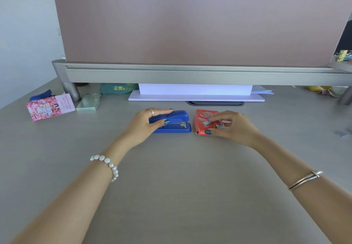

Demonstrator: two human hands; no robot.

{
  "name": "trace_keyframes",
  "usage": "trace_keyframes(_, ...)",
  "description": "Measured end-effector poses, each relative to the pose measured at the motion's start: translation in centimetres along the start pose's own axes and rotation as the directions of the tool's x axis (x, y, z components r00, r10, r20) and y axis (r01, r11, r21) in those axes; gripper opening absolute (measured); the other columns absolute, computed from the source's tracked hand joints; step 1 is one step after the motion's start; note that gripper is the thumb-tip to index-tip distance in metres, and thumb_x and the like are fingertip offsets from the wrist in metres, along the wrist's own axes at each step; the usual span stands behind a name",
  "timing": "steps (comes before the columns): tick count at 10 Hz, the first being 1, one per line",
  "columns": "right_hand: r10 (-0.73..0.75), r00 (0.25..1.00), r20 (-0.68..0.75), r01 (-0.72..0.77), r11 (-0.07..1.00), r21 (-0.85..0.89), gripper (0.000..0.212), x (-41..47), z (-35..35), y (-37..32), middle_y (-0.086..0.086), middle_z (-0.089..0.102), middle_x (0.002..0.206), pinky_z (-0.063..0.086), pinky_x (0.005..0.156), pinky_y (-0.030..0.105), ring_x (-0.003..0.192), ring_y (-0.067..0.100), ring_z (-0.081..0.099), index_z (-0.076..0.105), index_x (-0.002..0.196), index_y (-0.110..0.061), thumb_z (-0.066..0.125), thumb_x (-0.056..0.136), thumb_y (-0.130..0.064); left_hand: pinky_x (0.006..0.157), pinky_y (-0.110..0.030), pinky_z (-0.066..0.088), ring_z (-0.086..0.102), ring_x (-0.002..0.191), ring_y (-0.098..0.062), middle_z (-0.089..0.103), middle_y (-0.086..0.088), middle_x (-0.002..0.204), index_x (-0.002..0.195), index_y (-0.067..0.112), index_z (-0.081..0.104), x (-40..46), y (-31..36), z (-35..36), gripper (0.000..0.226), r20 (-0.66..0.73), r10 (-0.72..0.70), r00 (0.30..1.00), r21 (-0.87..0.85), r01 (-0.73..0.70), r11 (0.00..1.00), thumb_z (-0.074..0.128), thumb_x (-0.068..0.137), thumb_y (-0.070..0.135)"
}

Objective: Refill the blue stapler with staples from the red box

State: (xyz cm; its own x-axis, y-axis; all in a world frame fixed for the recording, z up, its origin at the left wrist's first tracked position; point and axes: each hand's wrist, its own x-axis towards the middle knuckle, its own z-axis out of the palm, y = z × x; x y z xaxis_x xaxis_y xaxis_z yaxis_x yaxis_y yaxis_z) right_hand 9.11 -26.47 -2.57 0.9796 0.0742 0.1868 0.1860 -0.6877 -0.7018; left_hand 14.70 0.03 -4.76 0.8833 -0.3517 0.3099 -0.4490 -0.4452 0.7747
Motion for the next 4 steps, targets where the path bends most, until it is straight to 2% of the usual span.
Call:
trace_keyframes(1,-0.011,1.000,0.001,0.011,1.000,0.003,0.031,0.5,0.1,0.1,-0.002,0.064,0.107,0.045,0.097,0.031,0.100,0.013,0.059,0.061,0.072,-0.054,0.080,0.062,-0.032,0.089,-0.007,0.039,0.055,0.107,0.005,0.064,0.015,0.115,0.104,0.045,0.061,0.5,-0.3,0.2,0.040,-0.006,0.013,1.000,-0.009,-0.013,1.000,0.060,0.085,0.010)
trace_keyframes(2,-0.006,1.000,0.005,0.006,1.000,-0.009,0.030,0.6,0.1,0.2,-0.003,0.063,0.108,0.046,0.098,0.034,0.102,0.014,0.058,0.061,0.073,-0.053,0.080,0.062,-0.033,0.090,-0.010,0.040,0.055,0.106,0.007,0.064,0.020,0.113,0.102,0.047,0.061,0.7,-0.4,0.1,0.041,0.002,0.004,1.000,-0.007,-0.004,1.000,0.061,0.085,0.009)
trace_keyframes(3,0.003,1.000,0.011,-0.002,1.000,-0.011,0.027,0.5,0.3,0.3,-0.004,0.061,0.110,0.045,0.098,0.035,0.104,0.016,0.056,0.063,0.081,-0.049,0.078,0.064,-0.034,0.095,-0.021,0.042,0.057,0.107,0.001,0.064,0.020,0.113,0.101,0.049,0.061,0.5,-0.2,0.0,0.039,-0.012,0.008,1.000,0.016,-0.008,1.000,0.064,0.083,0.014)
trace_keyframes(4,0.067,0.998,-0.002,-0.067,0.998,-0.008,0.043,-0.3,0.2,-0.1,-0.010,0.053,0.113,0.037,0.093,0.027,0.105,0.010,0.048,0.059,0.110,-0.035,0.075,0.069,-0.035,0.094,-0.021,0.043,0.058,0.106,-0.002,0.062,0.015,0.120,0.110,0.049,0.057,0.2,0.7,-0.2,0.037,-0.036,-0.020,0.999,0.039,0.021,0.999,0.065,0.083,0.024)
